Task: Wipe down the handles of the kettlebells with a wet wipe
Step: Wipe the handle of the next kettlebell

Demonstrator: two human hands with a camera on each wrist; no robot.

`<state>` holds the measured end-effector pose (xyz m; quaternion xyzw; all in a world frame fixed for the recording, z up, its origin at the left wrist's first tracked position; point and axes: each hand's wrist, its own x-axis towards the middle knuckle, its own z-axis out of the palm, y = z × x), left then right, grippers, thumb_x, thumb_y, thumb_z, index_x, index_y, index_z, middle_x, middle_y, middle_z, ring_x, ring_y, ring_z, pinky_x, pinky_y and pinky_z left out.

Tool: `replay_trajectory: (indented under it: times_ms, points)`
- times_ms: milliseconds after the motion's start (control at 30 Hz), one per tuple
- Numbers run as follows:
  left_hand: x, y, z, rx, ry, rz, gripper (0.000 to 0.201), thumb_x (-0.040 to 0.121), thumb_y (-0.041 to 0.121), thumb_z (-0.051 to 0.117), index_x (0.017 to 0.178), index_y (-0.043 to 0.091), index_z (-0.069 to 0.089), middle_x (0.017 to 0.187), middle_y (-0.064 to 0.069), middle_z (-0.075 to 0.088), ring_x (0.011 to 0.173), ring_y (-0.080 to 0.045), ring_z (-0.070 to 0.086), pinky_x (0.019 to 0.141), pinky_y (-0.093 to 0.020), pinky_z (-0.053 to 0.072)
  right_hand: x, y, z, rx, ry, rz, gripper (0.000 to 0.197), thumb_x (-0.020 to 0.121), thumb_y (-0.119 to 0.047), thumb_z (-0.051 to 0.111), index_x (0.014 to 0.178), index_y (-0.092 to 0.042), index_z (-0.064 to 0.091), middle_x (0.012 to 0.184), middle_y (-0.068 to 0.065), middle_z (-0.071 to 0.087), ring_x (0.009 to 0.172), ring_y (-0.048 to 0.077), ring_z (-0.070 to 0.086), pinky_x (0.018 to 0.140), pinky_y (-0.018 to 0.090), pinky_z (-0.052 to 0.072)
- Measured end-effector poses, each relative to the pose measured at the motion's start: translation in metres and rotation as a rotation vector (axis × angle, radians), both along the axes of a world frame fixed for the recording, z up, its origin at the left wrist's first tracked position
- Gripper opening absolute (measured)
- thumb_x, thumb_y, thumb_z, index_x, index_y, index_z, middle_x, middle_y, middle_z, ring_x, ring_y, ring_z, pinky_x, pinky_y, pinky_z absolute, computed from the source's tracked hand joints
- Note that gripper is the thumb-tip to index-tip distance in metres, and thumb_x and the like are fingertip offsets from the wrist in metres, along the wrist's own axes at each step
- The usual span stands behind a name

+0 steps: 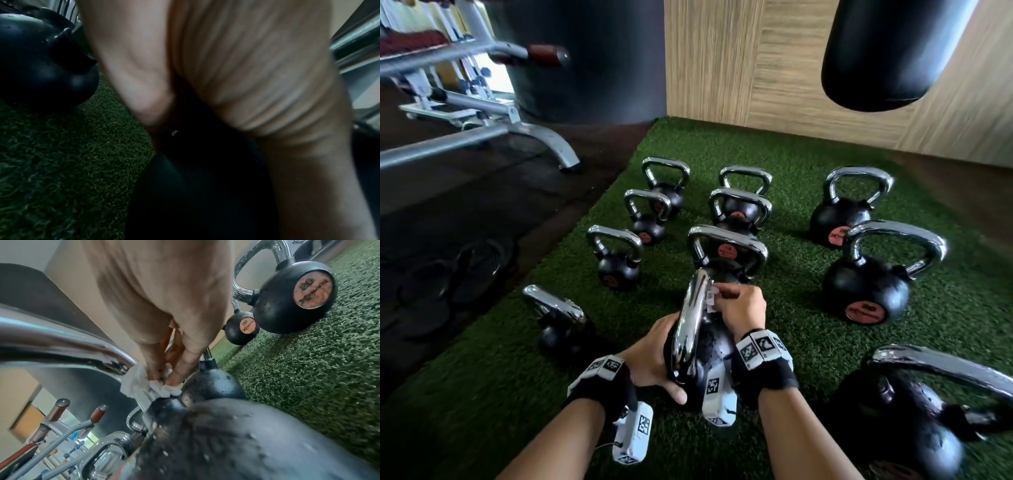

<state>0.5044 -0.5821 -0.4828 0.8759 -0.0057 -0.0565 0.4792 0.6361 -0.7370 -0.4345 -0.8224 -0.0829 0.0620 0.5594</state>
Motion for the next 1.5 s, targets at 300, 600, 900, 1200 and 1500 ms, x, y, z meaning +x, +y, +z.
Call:
replay_trajectory:
  times_ms: [300,600,900,1200,1500]
  points:
    - [-0.002,0.001,0.000,-0.006,0.077,0.043,0.144,0.045,0.024,0.104,0.153,0.030,0.009,0.158,-0.002,0.027,0.150,-0.021,0.028,0.123,-0.048,0.030,-0.008,-0.014,0.021,0.096,-0.346,0.156,0.030,0.078,0.000,0.080,0.092,-0.027,0.083,0.089,-0.017,0.075,0.085,-0.005,0.069,0.078,0.006,0.049]
    - [0.001,0.005,-0.011,-0.018,0.080,0.068,0.149,0.038,0.034,0.102,0.156,0.028,0.012,0.154,0.005,0.023,0.148,-0.015,0.027,0.125,-0.041,0.028,-0.029,-0.032,0.045,0.058,-0.370,0.326,0.028,0.078,0.002,0.080,0.090,-0.024,0.082,0.095,-0.014,0.075,0.090,-0.002,0.069,0.084,0.015,0.054]
    - [0.004,0.003,-0.011,0.005,0.098,0.077,0.148,0.041,0.027,0.104,0.155,0.029,0.009,0.154,0.005,0.025,0.146,-0.015,0.028,0.124,-0.033,0.027,-0.049,-0.044,0.054,0.115,-0.282,0.381,0.023,0.078,0.000,0.081,0.090,-0.019,0.083,0.094,-0.004,0.075,0.087,0.014,0.071,0.080,0.025,0.057]
    - [0.005,0.001,-0.009,0.052,0.040,0.051,0.147,0.042,0.018,0.105,0.159,0.011,0.016,0.158,-0.006,0.021,0.152,-0.022,0.018,0.127,-0.044,0.021,-0.074,-0.056,0.032,0.171,-0.142,0.428,0.031,0.070,-0.004,0.085,0.079,-0.033,0.080,0.081,-0.006,0.079,0.077,0.011,0.075,0.074,0.027,0.060]
    - [0.003,0.000,-0.008,-0.010,0.122,0.092,0.153,0.033,0.039,0.099,0.155,0.011,0.010,0.152,-0.017,0.034,0.141,-0.039,0.043,0.114,-0.057,0.040,-0.089,-0.065,0.010,0.185,-0.075,0.437,0.021,0.058,-0.026,0.090,0.076,-0.028,0.079,0.079,0.002,0.079,0.080,0.028,0.076,0.078,0.041,0.061]
